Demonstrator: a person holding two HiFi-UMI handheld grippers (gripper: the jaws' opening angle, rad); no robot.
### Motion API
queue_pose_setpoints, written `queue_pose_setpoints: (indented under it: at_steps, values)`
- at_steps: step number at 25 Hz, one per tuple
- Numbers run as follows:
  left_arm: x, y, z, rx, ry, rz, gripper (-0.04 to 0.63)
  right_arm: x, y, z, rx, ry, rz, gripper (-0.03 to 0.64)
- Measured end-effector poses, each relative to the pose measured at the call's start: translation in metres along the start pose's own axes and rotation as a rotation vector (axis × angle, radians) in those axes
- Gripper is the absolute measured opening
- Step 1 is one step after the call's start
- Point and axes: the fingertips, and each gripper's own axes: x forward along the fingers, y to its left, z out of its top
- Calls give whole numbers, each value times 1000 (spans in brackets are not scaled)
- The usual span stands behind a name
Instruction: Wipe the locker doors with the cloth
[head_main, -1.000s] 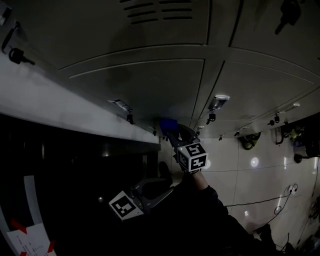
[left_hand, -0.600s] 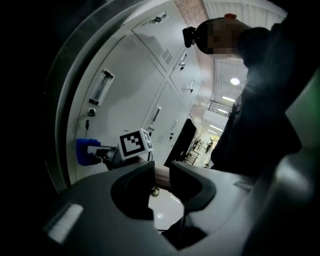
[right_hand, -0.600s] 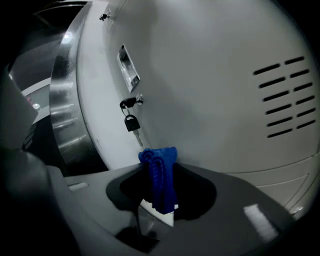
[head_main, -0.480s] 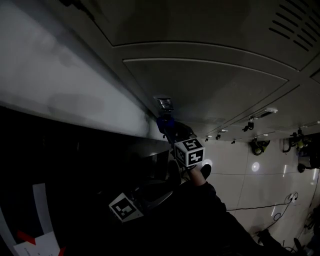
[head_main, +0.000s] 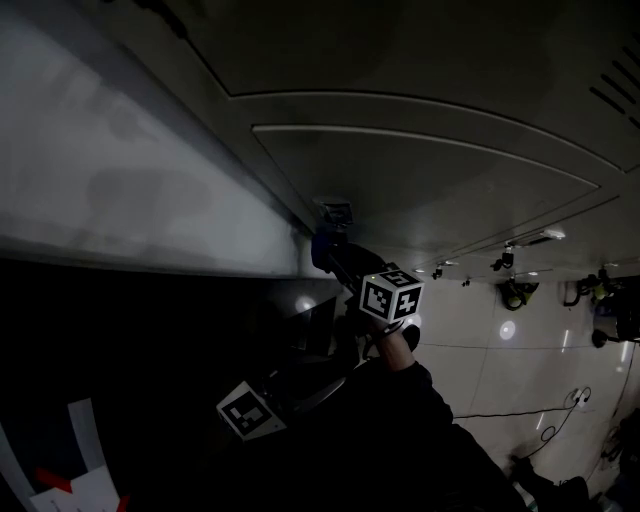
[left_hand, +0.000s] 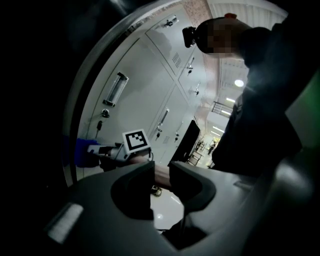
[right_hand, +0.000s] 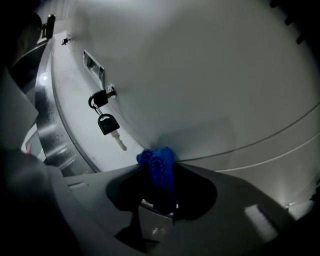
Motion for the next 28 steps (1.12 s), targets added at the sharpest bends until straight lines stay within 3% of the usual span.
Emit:
queue_pose_setpoints:
  at_steps: [10,21,28]
  values:
    - [63,-43,13,20,1,-45,92,-77,-42,23,27,-9,-27,133]
    - [132,-97,14,54,11,-118,92,-185,-101,54,19,-83,-119,133]
    - [141,-107,14,73,15,-114,92,-199,-109,56,21,-99,-126,133]
